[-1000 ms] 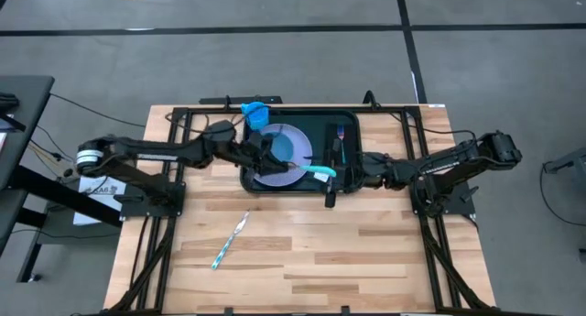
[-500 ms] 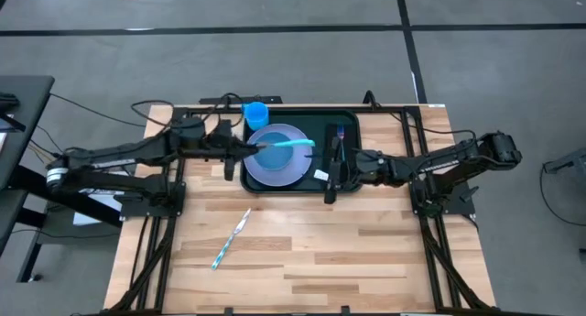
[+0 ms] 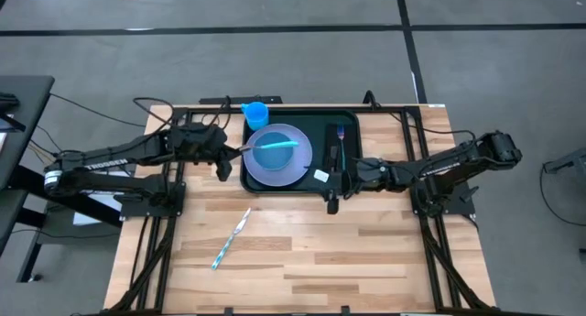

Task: Set up tray
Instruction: Put the blue spoon on top of the black napkin to the left of the blue fork on the black tray

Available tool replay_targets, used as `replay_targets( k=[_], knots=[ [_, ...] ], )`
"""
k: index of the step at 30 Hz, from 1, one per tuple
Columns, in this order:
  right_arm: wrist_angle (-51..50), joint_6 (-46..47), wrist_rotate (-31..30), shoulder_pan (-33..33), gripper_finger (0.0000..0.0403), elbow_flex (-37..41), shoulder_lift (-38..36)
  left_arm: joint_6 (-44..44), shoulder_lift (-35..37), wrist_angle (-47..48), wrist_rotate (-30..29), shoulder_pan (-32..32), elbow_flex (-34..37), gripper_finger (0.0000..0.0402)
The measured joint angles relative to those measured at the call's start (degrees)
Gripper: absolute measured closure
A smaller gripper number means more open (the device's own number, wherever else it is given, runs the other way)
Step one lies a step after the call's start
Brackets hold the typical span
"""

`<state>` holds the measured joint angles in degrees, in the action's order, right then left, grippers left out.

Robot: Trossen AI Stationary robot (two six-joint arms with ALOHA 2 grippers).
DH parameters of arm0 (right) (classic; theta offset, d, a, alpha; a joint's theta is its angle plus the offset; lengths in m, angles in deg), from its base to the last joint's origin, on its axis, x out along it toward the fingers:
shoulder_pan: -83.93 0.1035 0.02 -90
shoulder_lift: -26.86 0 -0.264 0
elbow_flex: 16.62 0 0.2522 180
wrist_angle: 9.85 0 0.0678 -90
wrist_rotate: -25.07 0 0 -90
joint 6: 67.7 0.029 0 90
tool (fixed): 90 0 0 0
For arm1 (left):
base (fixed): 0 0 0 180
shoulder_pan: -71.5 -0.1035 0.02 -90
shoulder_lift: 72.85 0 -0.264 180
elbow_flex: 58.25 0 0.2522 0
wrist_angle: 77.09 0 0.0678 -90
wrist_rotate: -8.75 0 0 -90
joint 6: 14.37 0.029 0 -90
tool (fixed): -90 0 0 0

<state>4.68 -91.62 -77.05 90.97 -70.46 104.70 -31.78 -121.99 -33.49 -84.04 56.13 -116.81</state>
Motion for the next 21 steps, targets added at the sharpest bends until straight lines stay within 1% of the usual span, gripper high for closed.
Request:
replay_targets(
  k=[5, 9, 12, 15, 17, 21],
  knots=[
    [0.87, -1.09, 0.17, 2.55, 0.0142, -0.45, 0.00, -0.05, -3.31, 7.23, -4.05, 0.07, -4.76, 0.0401],
    [-0.28, -3.04, 0.13, 4.75, 0.0142, -3.20, 0.02, 0.45, -8.32, 12.19, -6.69, 1.37, -10.14, 0.0401],
    [-8.24, -3.04, -0.30, 4.72, 0.0142, -7.34, 0.00, 1.48, -13.05, 14.96, -6.92, 3.08, -14.69, 0.0401],
    [-18.15, -2.83, -3.39, 3.67, 0.0142, -11.91, 0.09, 2.69, -17.85, 17.36, -6.94, 5.09, -20.02, 0.0401],
    [-22.46, -1.28, -4.59, 2.56, 0.0142, -14.10, 0.22, 3.48, -21.29, 18.96, -6.68, 6.70, -23.35, 0.0401],
    [-27.69, -0.05, -4.49, 0.57, 0.0142, -16.73, 0.12, 4.91, -27.70, 22.40, -6.27, 10.24, -30.97, 0.0401]
  ],
)
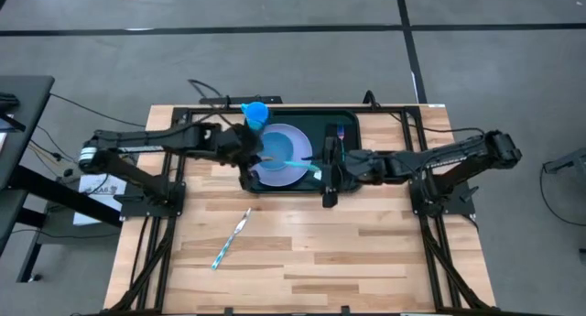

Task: Set up tray
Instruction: Put the blue spoon on top of the black napkin to the left of the blue fork on the black tray

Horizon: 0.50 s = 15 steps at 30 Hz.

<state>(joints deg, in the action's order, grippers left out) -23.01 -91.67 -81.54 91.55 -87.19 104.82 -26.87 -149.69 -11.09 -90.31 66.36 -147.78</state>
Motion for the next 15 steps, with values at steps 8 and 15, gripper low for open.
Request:
replay_targets(
  k=[8, 15],
  knots=[
    [-1.40, -1.78, 0.05, 1.32, 0.0143, -2.50, 0.10, 3.58, -10.59, 4.72, 0.20, 6.80, -13.05, 0.0401],
    [-0.96, -1.92, 0.21, 2.25, 0.0143, -2.50, 0.10, 6.05, -15.70, 5.34, -0.52, 9.67, -20.04, 0.0401]
  ],
)
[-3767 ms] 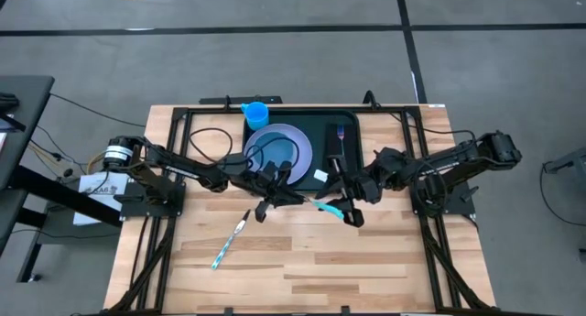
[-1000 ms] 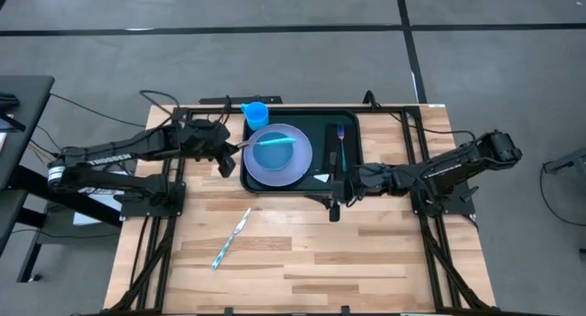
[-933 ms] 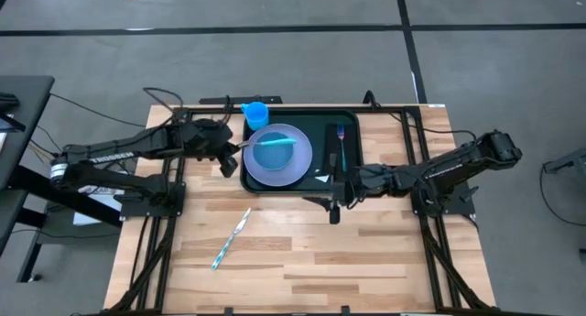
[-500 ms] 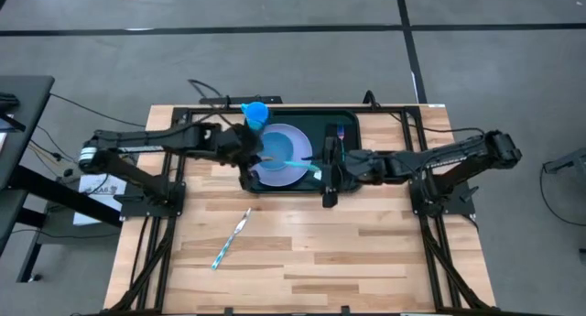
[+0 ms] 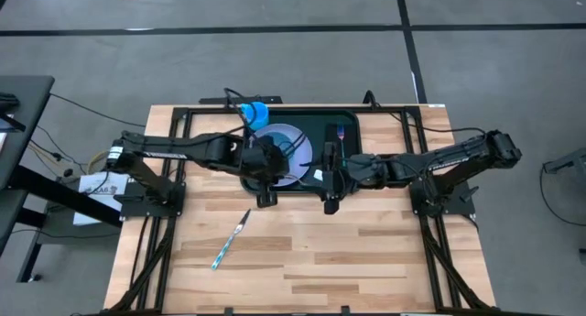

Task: Set up tray
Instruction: Put the blue spoon on top of the black napkin to the left of the blue fork on the black tray

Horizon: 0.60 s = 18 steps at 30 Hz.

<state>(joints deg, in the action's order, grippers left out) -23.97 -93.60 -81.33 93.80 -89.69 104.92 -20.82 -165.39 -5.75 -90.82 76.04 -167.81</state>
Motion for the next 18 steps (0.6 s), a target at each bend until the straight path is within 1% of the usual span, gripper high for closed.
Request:
replay_targets(
  k=[3, 8, 14, 18],
  knots=[
    [0.55, 0.54, -0.02, 0.00, 0.0143, 0.00, 0.02, 0.45, -1.31, -0.24, -0.12, 0.09, -1.59, 0.0401],
    [2.03, 1.03, -0.18, -0.30, 0.0143, 0.00, 0.02, 0.46, -1.43, -3.40, -0.36, -0.16, -1.85, 0.0401],
    [2.12, 1.01, -0.17, -1.44, 0.0143, 0.00, 0.04, 0.48, -1.43, -4.01, -0.36, -0.24, -1.87, 0.0402],
    [2.11, 1.01, -0.13, -2.19, 0.0157, 0.00, 0.04, 0.47, -1.43, -4.68, -0.39, -0.24, -1.87, 0.0402]
  ],
)
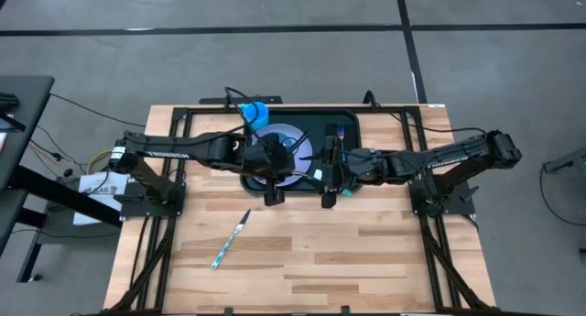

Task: Set up tray
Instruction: Put the blue spoon on top of the black napkin to the left of the blue fork on the black tray

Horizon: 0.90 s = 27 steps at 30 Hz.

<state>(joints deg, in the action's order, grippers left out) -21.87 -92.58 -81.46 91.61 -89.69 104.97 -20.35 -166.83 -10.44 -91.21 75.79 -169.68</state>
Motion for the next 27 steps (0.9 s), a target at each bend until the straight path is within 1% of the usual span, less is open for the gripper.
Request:
replay_targets(
  k=[2, 5, 8, 12, 13, 14, 17, 22, 24, 27],
  knots=[
    [-0.19, 0.00, 0.19, -0.48, 0.0177, 0.00, 0.00, 0.00, 0.00, -0.29, -0.23, -0.02, 0.00, 0.0402],
    [-0.56, 0.00, 1.22, -1.09, 0.0223, 0.00, 0.00, 0.00, 0.00, -0.42, -0.39, -0.02, 0.00, 0.0401],
    [-0.85, -0.02, 3.16, -1.66, 0.0282, 0.00, 0.00, 0.05, 0.00, -1.41, -1.31, 0.04, 0.02, 0.0401],
    [-0.90, 0.01, 3.80, -2.17, 0.0369, 0.00, 0.00, 0.19, 0.02, -2.01, -1.80, -0.02, -0.28, 0.0401],
    [-0.71, 0.08, 3.99, -2.44, 0.0384, -0.01, -0.01, 0.37, 0.02, -2.09, -1.70, 0.01, -0.38, 0.0401],
    [-0.63, 0.46, 4.66, -2.70, 0.0391, -0.07, -0.07, 0.53, 0.02, -2.18, -2.01, 0.09, -0.39, 0.0401],
    [-0.62, 1.96, 4.88, -3.25, 0.0393, -0.09, -0.09, 0.53, 0.02, -2.28, -2.17, -0.04, -0.39, 0.0401],
    [-0.29, 3.61, 5.08, -4.34, 0.0399, -0.09, -0.09, 1.32, 0.02, -2.28, -4.51, 0.19, -0.39, 0.0401],
    [0.18, 4.59, 5.01, -5.13, 0.0400, -0.09, -0.09, 1.62, 0.19, -2.16, -7.46, 0.48, -0.42, 0.0401],
    [1.30, 6.96, 5.09, -6.92, 0.0401, -0.17, -0.07, 1.55, 0.68, -1.97, -14.84, 1.16, -0.48, 0.0401]
  ],
)
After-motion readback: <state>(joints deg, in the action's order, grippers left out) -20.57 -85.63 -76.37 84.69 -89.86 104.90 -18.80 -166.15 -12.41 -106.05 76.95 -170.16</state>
